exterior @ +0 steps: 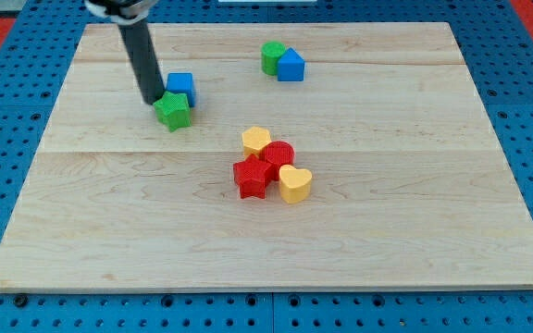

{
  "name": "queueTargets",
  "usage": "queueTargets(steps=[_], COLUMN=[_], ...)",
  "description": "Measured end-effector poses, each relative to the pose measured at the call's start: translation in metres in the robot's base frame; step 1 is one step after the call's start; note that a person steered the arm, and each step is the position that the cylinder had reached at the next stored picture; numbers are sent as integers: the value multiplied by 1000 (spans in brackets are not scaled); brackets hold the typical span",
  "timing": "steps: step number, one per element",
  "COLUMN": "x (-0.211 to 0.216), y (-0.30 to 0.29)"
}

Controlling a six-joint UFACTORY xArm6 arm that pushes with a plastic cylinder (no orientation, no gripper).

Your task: Push the blue cube into the blue triangle and green circle

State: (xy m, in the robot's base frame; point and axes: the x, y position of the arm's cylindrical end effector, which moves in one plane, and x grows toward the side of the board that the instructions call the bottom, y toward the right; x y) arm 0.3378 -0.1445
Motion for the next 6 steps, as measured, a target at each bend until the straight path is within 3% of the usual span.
queueTargets(steps=[2, 3, 5, 6], x=[-23, -23, 19, -24], y=[85, 51, 95, 130])
